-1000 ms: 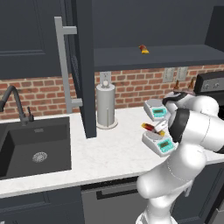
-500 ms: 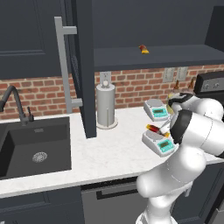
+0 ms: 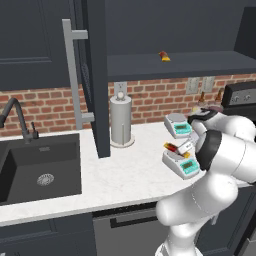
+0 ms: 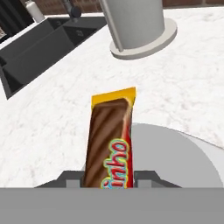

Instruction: Pick the bar and place it on the digital scale for weighing, and close the cabinet.

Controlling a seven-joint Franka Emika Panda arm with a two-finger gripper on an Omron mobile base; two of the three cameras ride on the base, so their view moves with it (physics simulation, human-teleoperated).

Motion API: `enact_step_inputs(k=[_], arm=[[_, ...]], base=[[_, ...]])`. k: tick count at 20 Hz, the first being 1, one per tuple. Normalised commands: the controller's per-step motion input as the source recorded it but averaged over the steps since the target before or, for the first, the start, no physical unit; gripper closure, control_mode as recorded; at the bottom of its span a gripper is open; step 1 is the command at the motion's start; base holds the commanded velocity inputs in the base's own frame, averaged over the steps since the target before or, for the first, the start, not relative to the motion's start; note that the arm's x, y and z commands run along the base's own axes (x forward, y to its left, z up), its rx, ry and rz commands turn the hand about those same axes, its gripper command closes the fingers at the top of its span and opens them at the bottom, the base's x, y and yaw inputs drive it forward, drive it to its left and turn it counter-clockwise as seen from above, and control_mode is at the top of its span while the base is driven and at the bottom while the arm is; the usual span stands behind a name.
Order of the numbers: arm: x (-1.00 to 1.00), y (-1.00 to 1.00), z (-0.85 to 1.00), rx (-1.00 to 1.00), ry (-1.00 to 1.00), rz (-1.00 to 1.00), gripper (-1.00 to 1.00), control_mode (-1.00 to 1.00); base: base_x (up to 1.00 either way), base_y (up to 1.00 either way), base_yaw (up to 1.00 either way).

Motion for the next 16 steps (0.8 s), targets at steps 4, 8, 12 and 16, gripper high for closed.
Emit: enact_step_inputs(k=[4, 8, 12, 16], arm=[[0.00, 0.21, 0.00, -0.04, 0.00, -0.05, -1.00, -1.00], [0.00, -0.08, 0.00, 0.00, 0.00, -0.04, -1.00, -1.00], [0.00, -0.24, 0.01, 0.01, -0.01, -0.02, -1.00, -1.00], [-0.11, -0.38, 0.16, 0.06, -0.08, -0.01, -1.00, -1.00]], base=[[0.00, 0.00, 0.00], [0.00, 0.00, 0.00], [0.00, 0.00, 0.00], [0.00, 0.00, 0.00]])
